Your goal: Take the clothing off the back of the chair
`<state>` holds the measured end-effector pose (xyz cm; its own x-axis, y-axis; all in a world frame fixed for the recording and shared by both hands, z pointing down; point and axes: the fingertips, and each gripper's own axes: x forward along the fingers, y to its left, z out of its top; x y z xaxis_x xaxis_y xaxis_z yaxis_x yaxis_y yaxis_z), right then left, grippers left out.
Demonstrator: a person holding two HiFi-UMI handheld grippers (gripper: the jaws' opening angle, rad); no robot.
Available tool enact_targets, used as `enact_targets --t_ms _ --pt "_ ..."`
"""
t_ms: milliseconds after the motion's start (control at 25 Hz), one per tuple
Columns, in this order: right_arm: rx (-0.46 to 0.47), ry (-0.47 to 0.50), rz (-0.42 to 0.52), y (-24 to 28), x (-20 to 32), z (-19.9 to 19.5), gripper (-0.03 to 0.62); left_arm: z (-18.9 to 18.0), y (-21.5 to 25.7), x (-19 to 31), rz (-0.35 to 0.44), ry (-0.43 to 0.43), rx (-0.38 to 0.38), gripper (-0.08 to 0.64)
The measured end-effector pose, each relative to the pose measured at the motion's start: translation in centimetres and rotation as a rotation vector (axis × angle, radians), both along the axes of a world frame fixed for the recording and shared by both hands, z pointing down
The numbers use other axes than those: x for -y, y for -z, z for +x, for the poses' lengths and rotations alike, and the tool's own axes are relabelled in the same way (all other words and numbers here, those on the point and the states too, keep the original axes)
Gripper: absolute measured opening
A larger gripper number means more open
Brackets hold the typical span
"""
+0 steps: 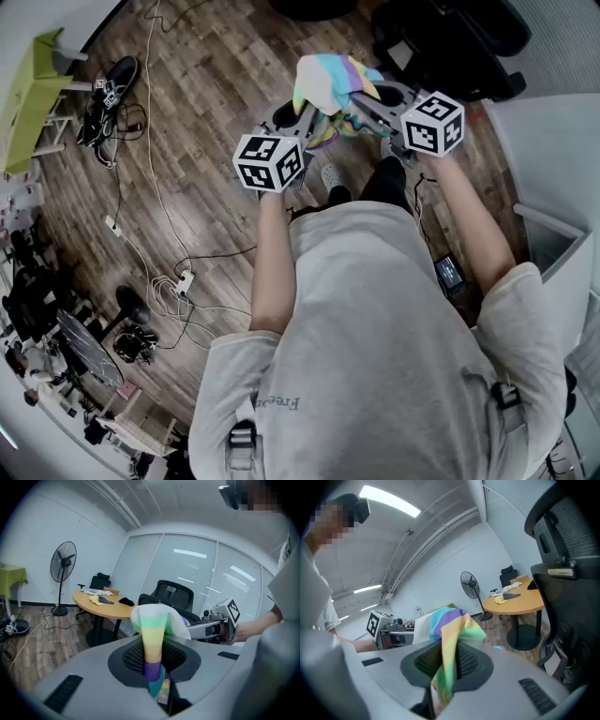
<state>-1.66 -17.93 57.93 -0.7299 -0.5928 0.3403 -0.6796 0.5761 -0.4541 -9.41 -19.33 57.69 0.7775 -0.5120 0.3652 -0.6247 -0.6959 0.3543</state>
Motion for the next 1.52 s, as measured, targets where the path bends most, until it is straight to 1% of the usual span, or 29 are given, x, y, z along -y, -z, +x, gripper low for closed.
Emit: enact_targets --t_ms 160,400,520,600,800,920,1040,1240,1520 --pt "0.056 -0.096 0.000 -0.4 0.0 -1.7 0.063 -1.4 -0.3 0.0 -0.003 0.054 -0.006 0.066" --pt "0.020 -0.193 0.040 -0.4 1.5 -3.1 0.063 -2.6 -0.6 0.9 0.004 0.152 0.001 0.066" --pt "0.017 -0.251 0.074 0.6 3.5 -3.7 0.063 -3.4 0.3 2.5 0.026 0.209 0.006 0.066" --pt "0.013 -0.277 0.094 1.1 3.9 -4.3 0.063 -3.7 0.7 2.8 0.039 0.230 0.022 0.066" --pt "-0.040 -0.267 0.160 1.9 3.0 -5.3 0.063 -3.6 1.1 2.3 0.059 0.231 0.041 0.066" --pt "-0.057 -0.273 0.167 2.1 2.8 -5.0 0.063 -3.8 1.4 2.5 0.081 0.220 0.072 0.066" --pt "-0.070 -0.251 0.167 2.3 2.9 -4.8 0.063 -4.2 1.6 2.9 0.111 0.213 0.112 0.066" --pt "-0.068 -0.244 0.177 2.7 3.3 -4.9 0.063 -4.4 2.2 3.3 0.122 0.217 0.101 0.066" --pt "-0.082 -0.241 0.177 2.5 3.6 -4.8 0.063 -4.5 2.5 3.5 0.134 0.220 0.115 0.066"
